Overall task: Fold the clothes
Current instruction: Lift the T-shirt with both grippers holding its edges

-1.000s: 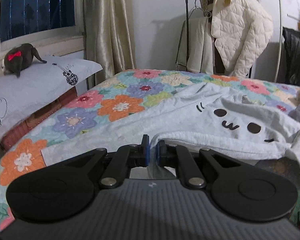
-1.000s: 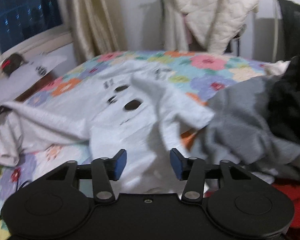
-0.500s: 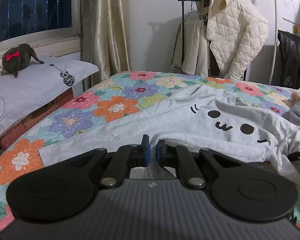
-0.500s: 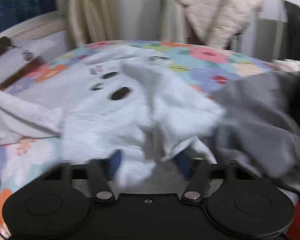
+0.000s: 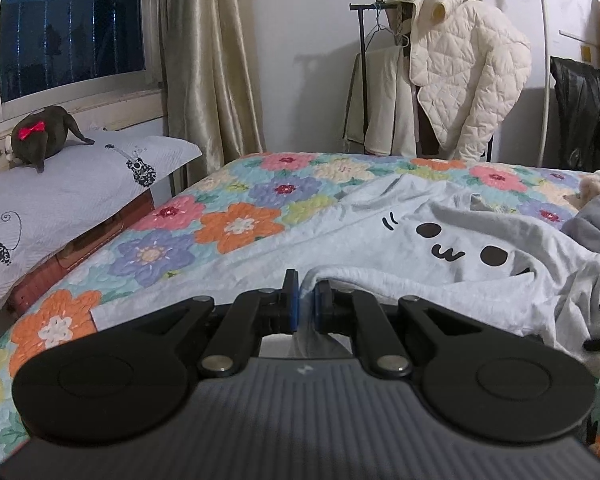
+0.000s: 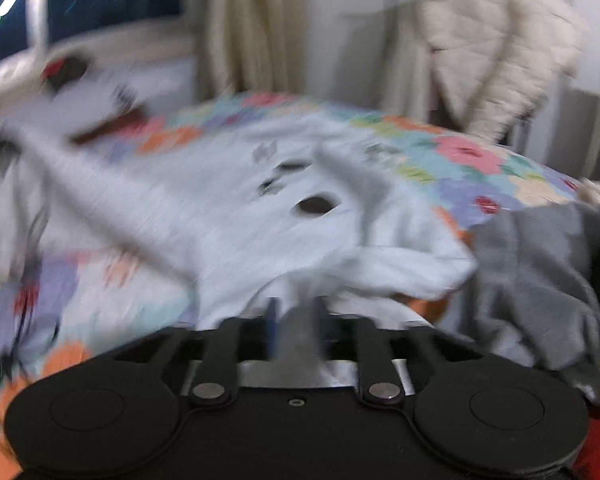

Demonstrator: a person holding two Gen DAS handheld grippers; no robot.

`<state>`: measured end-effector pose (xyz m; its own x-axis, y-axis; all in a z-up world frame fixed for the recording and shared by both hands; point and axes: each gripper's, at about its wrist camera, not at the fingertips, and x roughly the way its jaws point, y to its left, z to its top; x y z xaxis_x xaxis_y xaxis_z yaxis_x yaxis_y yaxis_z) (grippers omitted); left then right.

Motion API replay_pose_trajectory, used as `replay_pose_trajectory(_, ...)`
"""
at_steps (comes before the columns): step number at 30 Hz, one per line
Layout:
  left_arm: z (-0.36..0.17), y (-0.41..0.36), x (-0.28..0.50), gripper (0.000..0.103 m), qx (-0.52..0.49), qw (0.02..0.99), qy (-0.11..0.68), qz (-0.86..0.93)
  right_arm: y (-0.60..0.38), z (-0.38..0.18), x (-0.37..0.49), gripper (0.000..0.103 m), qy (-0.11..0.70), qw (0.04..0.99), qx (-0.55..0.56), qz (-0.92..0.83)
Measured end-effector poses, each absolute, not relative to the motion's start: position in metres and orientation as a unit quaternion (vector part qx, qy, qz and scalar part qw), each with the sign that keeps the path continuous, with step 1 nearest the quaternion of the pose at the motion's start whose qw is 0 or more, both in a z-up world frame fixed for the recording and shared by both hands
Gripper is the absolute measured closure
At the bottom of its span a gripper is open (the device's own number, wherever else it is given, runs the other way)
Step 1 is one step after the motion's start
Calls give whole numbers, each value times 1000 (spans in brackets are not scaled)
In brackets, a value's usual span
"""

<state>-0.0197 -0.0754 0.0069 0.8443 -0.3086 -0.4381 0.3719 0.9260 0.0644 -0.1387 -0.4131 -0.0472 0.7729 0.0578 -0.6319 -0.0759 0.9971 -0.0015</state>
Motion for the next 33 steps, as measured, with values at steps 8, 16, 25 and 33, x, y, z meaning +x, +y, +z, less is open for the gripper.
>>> replay_pose_trajectory(8, 7, -81, -23, 96, 98, 957, 211, -174, -398, -86, -111, 28, 362, 930, -60, 11)
replay_pose_trajectory(16, 45, -73, -121, 97, 110, 931, 211, -278, -416, -18, -152, 100, 238, 963, -58, -111)
replay_pose_trajectory(25, 67, -69, -116, 97, 130, 943, 166, -258, -418, 21, -190, 100, 177, 968, -66, -164)
replay_pose_trajectory(33, 50, -86, 49, 97, 81, 916, 303, -250, -433, 62, -42, 99, 201, 974, -71, -74)
